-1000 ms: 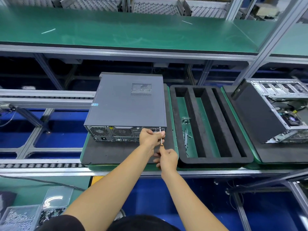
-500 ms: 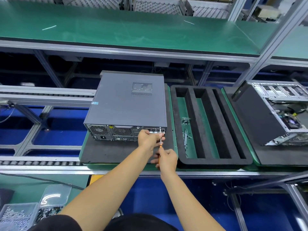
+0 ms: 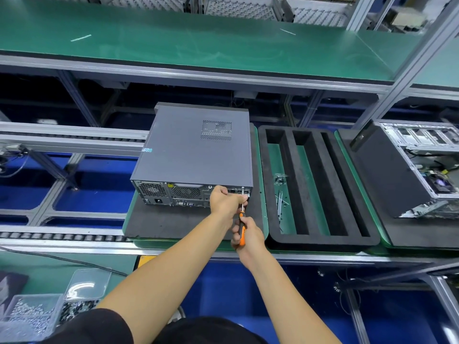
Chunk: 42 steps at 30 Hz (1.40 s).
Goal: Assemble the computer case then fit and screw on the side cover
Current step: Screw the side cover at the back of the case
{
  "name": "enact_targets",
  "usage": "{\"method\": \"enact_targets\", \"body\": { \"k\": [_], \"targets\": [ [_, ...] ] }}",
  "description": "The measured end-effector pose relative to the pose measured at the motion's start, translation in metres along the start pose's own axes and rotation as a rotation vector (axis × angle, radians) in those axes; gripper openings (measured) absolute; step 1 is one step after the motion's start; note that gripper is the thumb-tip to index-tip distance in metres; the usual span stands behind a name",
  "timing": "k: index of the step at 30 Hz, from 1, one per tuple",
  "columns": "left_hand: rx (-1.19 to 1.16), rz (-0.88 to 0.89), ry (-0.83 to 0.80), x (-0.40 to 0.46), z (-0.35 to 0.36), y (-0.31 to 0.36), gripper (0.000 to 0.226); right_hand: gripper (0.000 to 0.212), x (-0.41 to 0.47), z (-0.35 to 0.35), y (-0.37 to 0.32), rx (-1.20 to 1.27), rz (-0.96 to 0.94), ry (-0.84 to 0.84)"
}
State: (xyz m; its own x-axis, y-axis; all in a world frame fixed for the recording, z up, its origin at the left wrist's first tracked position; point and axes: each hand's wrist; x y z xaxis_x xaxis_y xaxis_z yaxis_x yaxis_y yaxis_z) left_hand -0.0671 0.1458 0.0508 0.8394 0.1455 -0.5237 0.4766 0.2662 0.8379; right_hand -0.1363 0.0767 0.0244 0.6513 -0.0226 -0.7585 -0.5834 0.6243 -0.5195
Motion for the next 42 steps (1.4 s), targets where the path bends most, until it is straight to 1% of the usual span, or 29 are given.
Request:
{"method": "enact_targets", "body": {
  "k": [3, 6, 10, 13, 15, 19, 20, 23, 25, 28, 29, 31, 33, 35, 37, 40, 42],
  "targets": [
    [0.01, 0.019, -0.01, -0.001, -0.002, 0.0, 0.048, 0.022, -0.002, -0.001, -0.001, -0.002, 0.008, -0.017],
    [0.023, 0.055, -0.037, -0.003, -0.005, -0.002, 0.044, 0.016, -0.004, -0.002, -0.001, -0.038, 0.0, -0.015],
    [0.015, 0.039, -0.063, -0.005, -0.009, -0.004, 0.034, 0.008, -0.004, 0.0, 0.0, -0.103, -0.014, 0.008],
    [0.006, 0.056, -0.113, -0.005, -0.015, -0.007, 0.03, 0.002, -0.001, -0.001, 0.005, -0.167, -0.067, 0.01],
    [0.03, 0.078, -0.128, -0.004, -0.022, -0.011, 0.026, 0.005, 0.001, -0.004, 0.009, -0.263, -0.132, 0.016],
    [0.124, 0.144, -0.076, 0.001, -0.052, -0.023, 0.023, 0.009, 0.004, -0.012, 0.014, -0.463, -0.297, 0.04],
    [0.102, 0.13, -0.061, 0.003, -0.062, -0.027, 0.023, 0.012, 0.005, -0.013, 0.015, -0.494, -0.324, 0.033],
    [-0.062, 0.018, -0.002, 0.003, -0.096, -0.04, 0.023, 0.017, 0.009, -0.014, 0.02, -0.576, -0.354, -0.018],
    [-0.149, -0.021, 0.08, 0.001, -0.115, -0.05, 0.022, 0.017, 0.012, -0.009, 0.027, -0.615, -0.339, -0.073],
    [-0.288, -0.026, 0.222, -0.007, -0.141, -0.061, 0.018, 0.011, 0.017, 0.005, 0.047, -0.648, -0.294, -0.161],
    [-0.314, -0.024, 0.254, -0.01, -0.15, -0.064, 0.016, 0.012, 0.018, 0.011, 0.055, -0.663, -0.277, -0.174],
    [-0.281, -0.029, 0.276, -0.017, -0.166, -0.073, 0.012, 0.017, 0.02, 0.026, 0.074, -0.736, -0.264, -0.203],
    [-0.222, -0.042, 0.235, -0.027, -0.178, -0.084, 0.014, 0.018, 0.019, 0.042, 0.097, -0.819, -0.272, -0.25],
    [-0.198, -0.042, 0.214, -0.036, -0.193, -0.092, 0.019, 0.016, 0.016, 0.059, 0.12, -0.842, -0.284, -0.301],
    [-0.18, -0.047, 0.266, -0.045, -0.214, -0.098, 0.018, 0.014, 0.012, 0.073, 0.142, -0.859, -0.245, -0.343],
    [-0.142, -0.047, 0.349, -0.052, -0.257, -0.099, 0.008, 0.012, 0.008, 0.092, 0.172, -0.897, -0.106, -0.446],
    [-0.053, -0.041, 0.409, -0.051, -0.292, -0.096, 0.008, 0.007, 0.011, 0.102, 0.188, -1.08, -0.041, -0.514]
  ]
}}
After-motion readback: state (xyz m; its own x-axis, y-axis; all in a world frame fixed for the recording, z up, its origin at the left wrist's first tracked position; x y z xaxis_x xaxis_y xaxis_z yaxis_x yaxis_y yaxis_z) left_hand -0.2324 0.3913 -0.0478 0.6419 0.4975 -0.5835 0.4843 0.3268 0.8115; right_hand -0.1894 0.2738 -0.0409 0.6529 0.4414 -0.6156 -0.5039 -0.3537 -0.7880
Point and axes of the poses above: each hand's wrist, its own x-axis towards the middle knuckle, its own z-axis out of the palm, y = z × x, and after that the axes turned 3 degrees about -y, right-handed
